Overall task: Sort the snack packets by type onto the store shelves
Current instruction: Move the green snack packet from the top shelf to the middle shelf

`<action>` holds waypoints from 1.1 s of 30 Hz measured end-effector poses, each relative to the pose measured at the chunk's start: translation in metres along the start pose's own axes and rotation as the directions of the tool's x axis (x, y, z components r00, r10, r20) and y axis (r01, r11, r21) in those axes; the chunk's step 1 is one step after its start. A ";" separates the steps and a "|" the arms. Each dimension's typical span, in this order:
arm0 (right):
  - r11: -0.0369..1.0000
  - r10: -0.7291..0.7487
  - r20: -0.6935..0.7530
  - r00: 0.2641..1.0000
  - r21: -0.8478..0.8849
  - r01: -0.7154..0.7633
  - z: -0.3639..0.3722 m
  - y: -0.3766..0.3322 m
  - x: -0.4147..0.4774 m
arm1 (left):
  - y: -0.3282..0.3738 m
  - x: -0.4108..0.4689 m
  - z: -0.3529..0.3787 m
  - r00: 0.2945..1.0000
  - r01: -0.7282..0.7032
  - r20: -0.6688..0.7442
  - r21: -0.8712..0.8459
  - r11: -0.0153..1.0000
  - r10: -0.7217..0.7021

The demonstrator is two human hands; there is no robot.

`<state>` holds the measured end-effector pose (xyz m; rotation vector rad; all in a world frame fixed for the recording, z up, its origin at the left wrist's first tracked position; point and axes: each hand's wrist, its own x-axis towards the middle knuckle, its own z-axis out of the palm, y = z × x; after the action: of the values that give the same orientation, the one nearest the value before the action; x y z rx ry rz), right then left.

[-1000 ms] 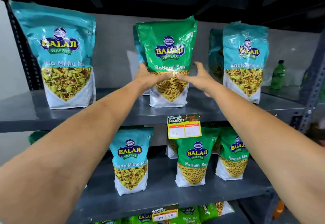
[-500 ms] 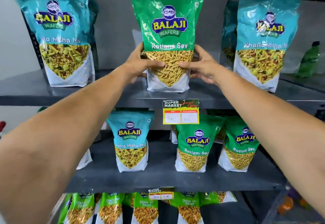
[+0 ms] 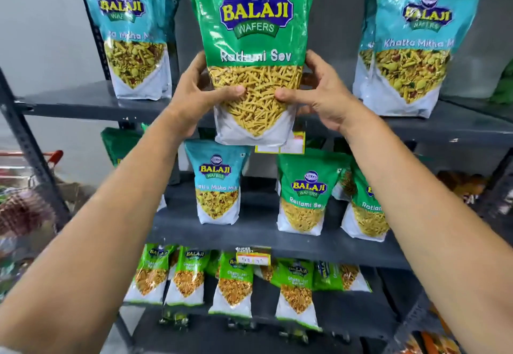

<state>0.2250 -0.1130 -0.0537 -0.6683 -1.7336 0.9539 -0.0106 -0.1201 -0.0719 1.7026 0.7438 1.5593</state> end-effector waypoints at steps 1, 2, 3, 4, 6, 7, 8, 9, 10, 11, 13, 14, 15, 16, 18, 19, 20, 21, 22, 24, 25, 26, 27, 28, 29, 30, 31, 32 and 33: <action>1.000 -0.001 -0.002 1.000 -0.019 0.001 0.004 0.001 -0.012 | -0.002 -0.013 0.000 1.000 0.007 -0.003 0.008 1.000 -0.007; 0.999 -0.003 -0.007 1.000 -0.035 0.003 0.008 0.004 -0.023 | -0.004 -0.027 0.000 1.000 0.016 -0.012 0.014 1.000 -0.016; 0.999 -0.003 -0.017 1.000 -0.046 0.002 0.011 0.009 -0.034 | -0.006 -0.040 0.001 0.999 0.029 -0.022 0.022 0.999 -0.028; 0.999 -0.001 -0.022 1.000 -0.052 0.000 0.013 0.015 -0.045 | -0.009 -0.054 0.001 0.999 0.043 -0.027 0.029 0.999 -0.042; 0.996 0.020 -0.034 0.999 -0.082 -0.023 0.021 0.031 -0.067 | -0.014 -0.079 0.004 0.997 0.069 -0.025 0.041 0.997 -0.068; 0.994 0.034 -0.042 0.999 -0.103 -0.038 0.024 0.040 -0.077 | -0.018 -0.091 0.005 0.996 0.080 -0.030 0.047 0.996 -0.079; 0.992 0.053 -0.050 0.997 -0.116 -0.058 0.028 0.051 -0.085 | -0.023 -0.102 0.006 0.995 0.091 -0.036 0.057 0.994 -0.089; 0.989 0.077 -0.057 0.995 -0.119 -0.083 0.031 0.062 -0.094 | -0.028 -0.112 0.006 0.994 0.104 -0.041 0.069 0.992 -0.101; 0.988 0.102 -0.057 0.993 -0.107 -0.108 0.034 0.074 -0.102 | -0.034 -0.121 0.005 0.993 0.117 -0.040 0.089 0.989 -0.114; 0.987 0.140 -0.058 0.989 -0.077 -0.144 0.037 0.087 -0.112 | -0.041 -0.130 0.005 0.991 0.132 -0.034 0.112 0.985 -0.129; 0.976 0.219 -0.065 0.974 -0.007 -0.219 0.044 0.113 -0.129 | -0.059 -0.144 0.005 0.984 0.179 -0.020 0.125 0.976 -0.178; 0.970 0.244 -0.071 0.967 0.008 -0.244 0.048 0.126 -0.137 | -0.071 -0.150 0.005 0.978 0.207 -0.016 0.123 0.971 -0.207; 0.964 0.267 -0.073 0.961 0.009 -0.267 0.051 0.139 -0.143 | -0.084 -0.155 0.005 0.970 0.242 -0.020 0.127 0.962 -0.241; 0.956 0.293 -0.078 0.953 0.008 -0.293 0.054 0.152 -0.148 | -0.098 -0.160 0.005 0.961 0.277 -0.036 0.137 0.951 -0.275; 0.939 0.344 -0.100 0.933 0.019 -0.344 0.055 0.171 -0.157 | -0.122 -0.169 0.009 0.942 0.337 -0.067 0.161 0.928 -0.330; 0.930 0.368 -0.111 0.923 0.020 -0.368 0.056 0.181 -0.158 | -0.133 -0.170 0.009 0.931 0.364 -0.079 0.170 0.916 -0.356; 0.919 0.393 -0.121 0.912 0.019 -0.394 0.058 0.189 -0.158 | -0.146 -0.170 0.009 0.920 0.392 -0.095 0.187 0.901 -0.380; 0.911 0.410 -0.139 0.901 0.013 -0.412 0.059 0.197 -0.156 | -0.156 -0.167 0.009 0.911 0.411 -0.106 0.215 0.886 -0.398; 0.904 0.422 -0.161 0.892 0.005 -0.427 0.059 0.208 -0.152 | -0.168 -0.163 0.010 0.906 0.423 -0.117 0.248 0.871 -0.406; 0.890 0.437 -0.214 0.874 -0.033 -0.454 0.062 0.224 -0.143 | -0.188 -0.151 0.010 0.901 0.433 -0.131 0.307 0.848 -0.413; 0.888 0.431 -0.238 0.871 -0.062 -0.456 0.063 0.228 -0.139 | -0.196 -0.145 0.011 0.899 0.437 -0.140 0.333 0.836 -0.414; 0.880 0.432 -0.258 0.864 -0.089 -0.466 0.065 0.235 -0.133 | -0.205 -0.139 0.011 0.897 0.441 -0.148 0.350 0.826 -0.416; 0.876 0.427 -0.274 0.862 -0.109 -0.469 0.067 0.239 -0.128 | -0.213 -0.133 0.011 0.898 0.438 -0.152 0.364 0.822 -0.412; 0.870 0.427 -0.295 0.855 -0.123 -0.477 0.068 0.244 -0.121 | -0.220 -0.127 0.010 0.901 0.434 -0.157 0.372 0.820 -0.405; 0.867 0.419 -0.314 0.852 -0.140 -0.478 0.069 0.249 -0.115 | -0.227 -0.121 0.009 0.904 0.428 -0.160 0.378 0.821 -0.397; 0.859 0.422 -0.329 0.845 -0.153 -0.488 0.070 0.254 -0.111 | -0.233 -0.116 0.008 0.900 0.435 -0.165 0.380 0.817 -0.402; 0.855 0.421 -0.335 0.843 -0.164 -0.492 0.071 0.258 -0.105 | -0.241 -0.111 0.006 0.892 0.451 -0.166 0.376 0.810 -0.420; 0.849 0.429 -0.341 0.836 -0.164 -0.503 0.072 0.264 -0.100 | -0.248 -0.105 0.004 0.883 0.469 -0.167 0.371 0.802 -0.439; 0.846 0.429 -0.343 0.835 -0.170 -0.505 0.074 0.270 -0.096 | -0.256 -0.101 0.001 0.876 0.481 -0.165 0.376 0.792 -0.454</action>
<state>0.1884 -0.0662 -0.3440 -1.3885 -1.4572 0.9041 -0.0091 -0.0506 -0.3380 1.5758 1.4897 1.1617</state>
